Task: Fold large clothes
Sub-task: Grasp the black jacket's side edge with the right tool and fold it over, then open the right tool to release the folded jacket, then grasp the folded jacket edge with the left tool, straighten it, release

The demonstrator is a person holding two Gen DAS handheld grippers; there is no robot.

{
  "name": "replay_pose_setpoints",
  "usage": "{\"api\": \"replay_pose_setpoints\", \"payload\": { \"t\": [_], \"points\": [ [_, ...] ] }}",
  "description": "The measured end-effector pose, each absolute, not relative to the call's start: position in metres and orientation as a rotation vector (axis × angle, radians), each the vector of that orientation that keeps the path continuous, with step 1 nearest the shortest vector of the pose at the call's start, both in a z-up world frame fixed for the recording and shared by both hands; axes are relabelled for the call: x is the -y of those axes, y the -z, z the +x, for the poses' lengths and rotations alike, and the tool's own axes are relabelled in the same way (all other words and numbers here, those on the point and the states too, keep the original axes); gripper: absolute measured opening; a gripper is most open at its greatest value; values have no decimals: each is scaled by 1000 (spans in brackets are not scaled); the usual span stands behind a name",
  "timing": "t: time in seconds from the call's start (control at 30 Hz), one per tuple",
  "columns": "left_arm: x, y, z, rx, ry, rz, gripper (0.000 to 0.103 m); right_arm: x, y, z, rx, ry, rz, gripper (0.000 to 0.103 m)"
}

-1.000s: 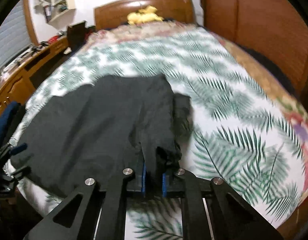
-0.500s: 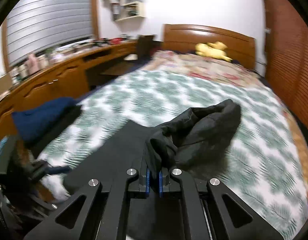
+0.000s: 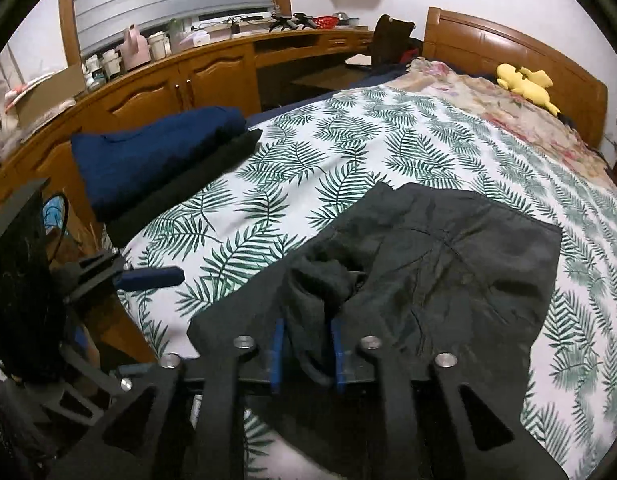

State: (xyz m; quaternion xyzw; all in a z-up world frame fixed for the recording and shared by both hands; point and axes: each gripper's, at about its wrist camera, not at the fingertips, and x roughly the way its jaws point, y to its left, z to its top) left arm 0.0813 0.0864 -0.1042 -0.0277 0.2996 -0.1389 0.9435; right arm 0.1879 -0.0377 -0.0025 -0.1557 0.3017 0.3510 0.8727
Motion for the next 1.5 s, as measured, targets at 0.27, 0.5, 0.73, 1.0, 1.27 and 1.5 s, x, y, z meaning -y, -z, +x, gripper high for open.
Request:
{"api": "replay_pose_setpoints", "payload": {
  "t": [0.27, 0.5, 0.73, 1.0, 1.27, 1.5],
  "points": [
    [-82, 105, 85, -616, 280, -47, 75, 69, -22, 156, -540, -700, -303, 47],
    [-73, 102, 89, -606, 265, -29, 75, 107, -1, 154, -556, -609, -294, 47],
    [-72, 92, 94, -605, 211, -45, 75, 110, 38, 168, -650, -655, -262, 47],
    [-60, 88, 104, -665, 166, -70, 75, 98, 58, 156, -611, -704, -285, 47],
    [-39, 88, 118, -710, 156, -70, 75, 115, 59, 159, -606, -731, -243, 47],
    [-24, 93, 133, -758, 149, -29, 51, 128, 59, 162, -608, -738, -242, 47]
  ]
}}
